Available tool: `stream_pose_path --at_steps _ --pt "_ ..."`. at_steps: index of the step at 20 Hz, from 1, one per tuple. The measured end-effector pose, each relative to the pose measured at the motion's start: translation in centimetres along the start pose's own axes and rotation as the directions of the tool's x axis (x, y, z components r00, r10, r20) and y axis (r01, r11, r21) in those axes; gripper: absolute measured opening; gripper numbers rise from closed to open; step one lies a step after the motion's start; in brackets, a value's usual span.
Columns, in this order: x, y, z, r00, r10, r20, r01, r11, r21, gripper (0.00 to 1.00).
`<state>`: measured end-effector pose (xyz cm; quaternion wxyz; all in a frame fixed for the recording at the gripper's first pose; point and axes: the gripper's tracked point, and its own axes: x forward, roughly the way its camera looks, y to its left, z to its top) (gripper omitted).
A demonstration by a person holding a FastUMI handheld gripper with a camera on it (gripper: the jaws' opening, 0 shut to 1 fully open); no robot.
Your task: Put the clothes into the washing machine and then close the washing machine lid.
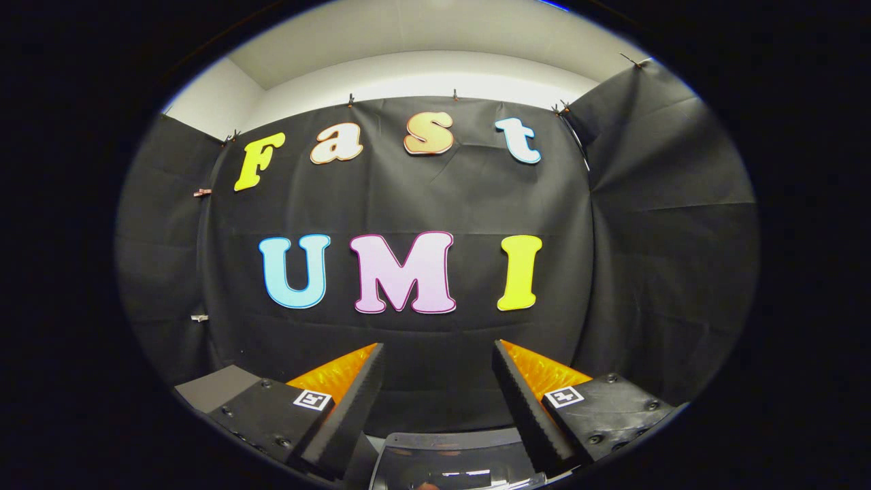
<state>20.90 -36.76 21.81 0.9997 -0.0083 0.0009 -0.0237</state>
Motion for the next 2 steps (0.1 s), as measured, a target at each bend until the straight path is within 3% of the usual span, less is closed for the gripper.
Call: stream_pose_path --at_steps 2 --pt "-0.1 -0.16 0.16 1.0 -0.002 0.002 0.002 1.0 0.005 0.98"
